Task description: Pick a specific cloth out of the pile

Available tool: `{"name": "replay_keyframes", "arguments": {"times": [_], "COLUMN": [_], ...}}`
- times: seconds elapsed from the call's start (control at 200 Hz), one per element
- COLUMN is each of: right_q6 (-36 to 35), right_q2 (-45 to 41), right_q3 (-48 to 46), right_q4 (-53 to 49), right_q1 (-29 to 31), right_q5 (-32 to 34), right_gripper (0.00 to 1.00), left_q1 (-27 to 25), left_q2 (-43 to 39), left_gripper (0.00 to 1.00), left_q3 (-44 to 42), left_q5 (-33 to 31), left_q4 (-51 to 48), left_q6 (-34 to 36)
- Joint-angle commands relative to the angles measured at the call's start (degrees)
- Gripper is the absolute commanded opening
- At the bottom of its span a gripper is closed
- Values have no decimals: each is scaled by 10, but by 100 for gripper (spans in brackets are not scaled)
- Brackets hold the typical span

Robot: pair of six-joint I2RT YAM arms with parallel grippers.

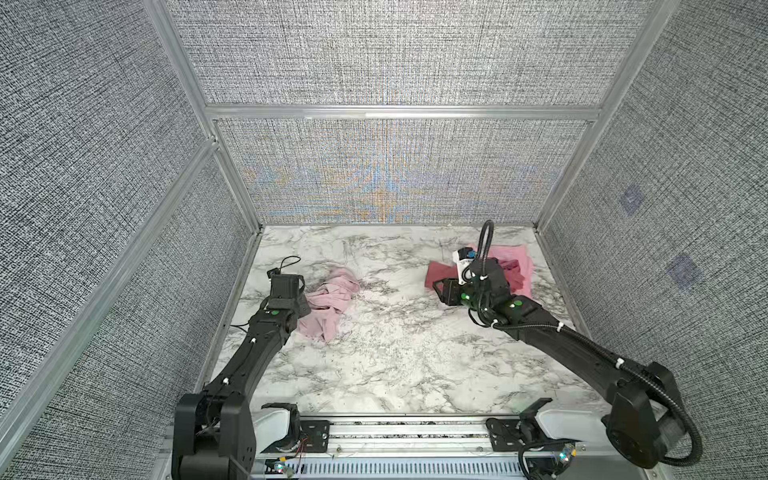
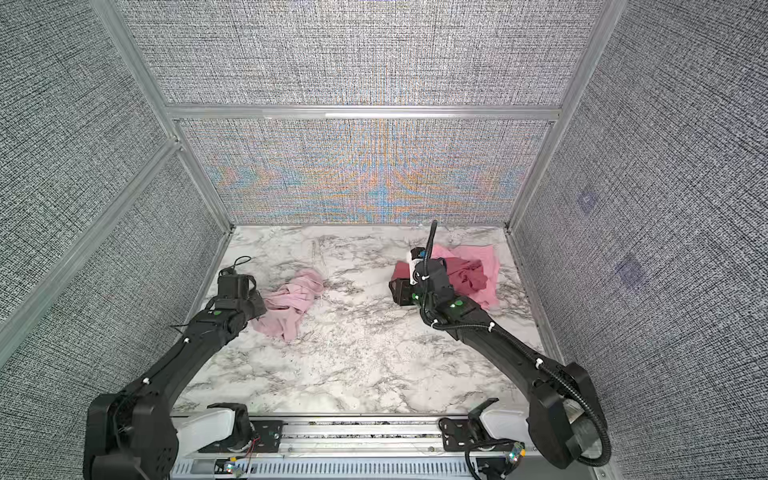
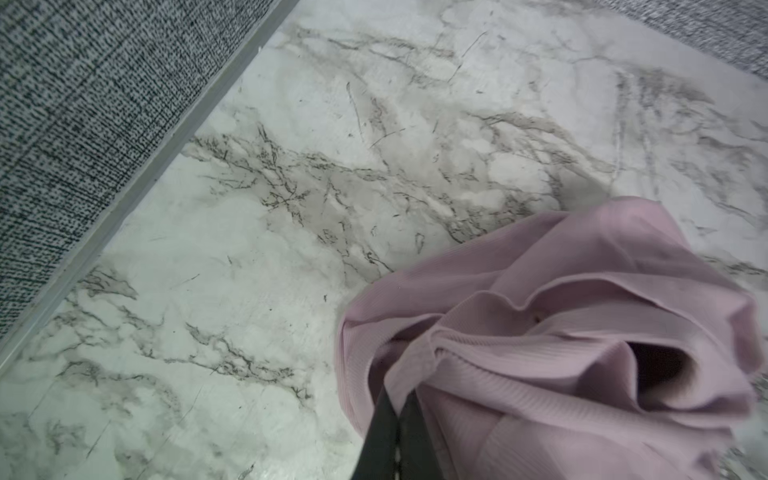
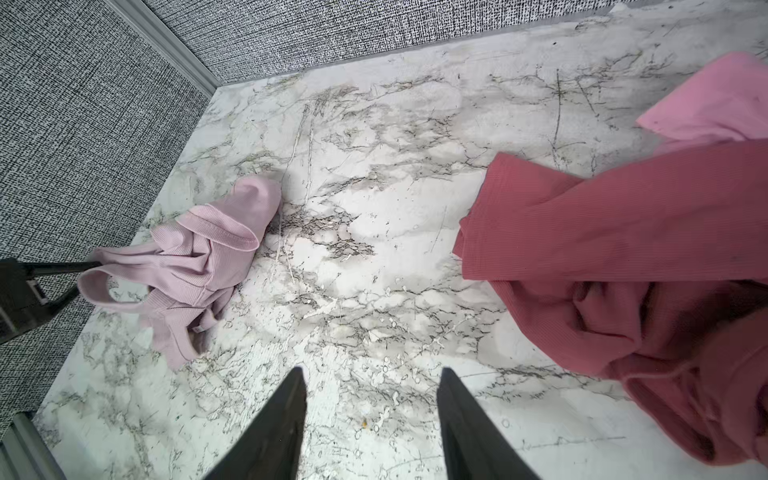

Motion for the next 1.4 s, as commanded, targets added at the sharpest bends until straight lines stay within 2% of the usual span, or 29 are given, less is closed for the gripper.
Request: {"name": "replay_keyframes", "arguments": {"times": [0.0,0.155,0.35,0.475,0.57,0.625,0.65,0.776,0.981,1.096,1.191,1.301,1.396], "right_q6": [6,5,6,5,5,5,4,4,11,14,17,22,23], "right_q2": [1,-8,-19,-20,-21,-22,-22,-20,-8,-7,-4,-3,-1], "right_q3": [7,4,-2,0,1,1,0,-1,0,0,-2,-4,-5], "right_q4": [5,-2,-4,-6,-7,-6,-6,-4,9,13,15,18,22], "right_q1": [0,0,0,0,0,0,0,0,0,1,1,2,2], "right_q5": [-9,-3,0,1,1,2,1,3,-5,-7,-8,-10,-12], "right_gripper": [53,53,53,53,53,53,53,53,53,53,53,53,53], "left_q1": [8,18,18,18,18,18,17,14,4,-23,-68,-129,-155], "left_q2": [39,81,90,98,81,65,61,21,-101,-151,-164,-138,-94], "left_gripper": [0,0,0,0,11,28,32,37,41,40,38,36,35], "left_q3": [-5,-13,-36,-33,-28,-14,-3,13,6,4,-2,-6,-22], "left_q5": [1,22,30,59,71,77,76,88,89,106,121,122,150], "left_q4": [58,85,102,96,85,59,39,-12,-48,-40,-24,-9,24], "left_q6": [-13,-19,-20,-20,-24,-27,-22,-26,-11,11,15,13,0]}}
